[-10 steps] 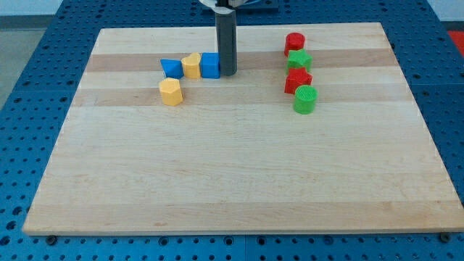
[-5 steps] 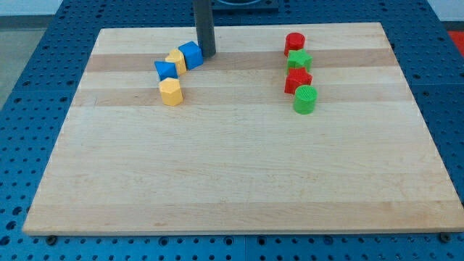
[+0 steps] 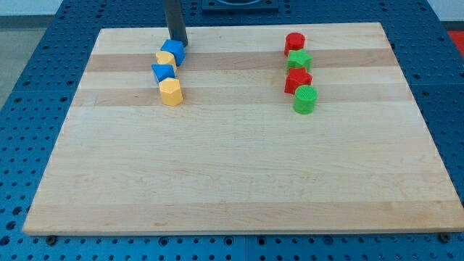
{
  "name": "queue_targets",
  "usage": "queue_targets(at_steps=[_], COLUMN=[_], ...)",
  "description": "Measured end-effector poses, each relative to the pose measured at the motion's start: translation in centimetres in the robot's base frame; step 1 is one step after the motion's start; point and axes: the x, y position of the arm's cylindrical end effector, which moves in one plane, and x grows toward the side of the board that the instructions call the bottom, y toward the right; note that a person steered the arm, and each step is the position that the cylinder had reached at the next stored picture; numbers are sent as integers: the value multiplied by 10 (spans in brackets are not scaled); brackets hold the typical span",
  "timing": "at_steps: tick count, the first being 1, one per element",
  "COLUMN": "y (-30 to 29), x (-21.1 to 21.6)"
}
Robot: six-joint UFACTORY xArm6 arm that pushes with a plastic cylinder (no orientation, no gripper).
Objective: Move the blue cube into the yellow heart
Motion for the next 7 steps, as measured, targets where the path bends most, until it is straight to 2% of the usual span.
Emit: queue_targets(at_steps=[4,7], y=[-12,16], x=[0,0])
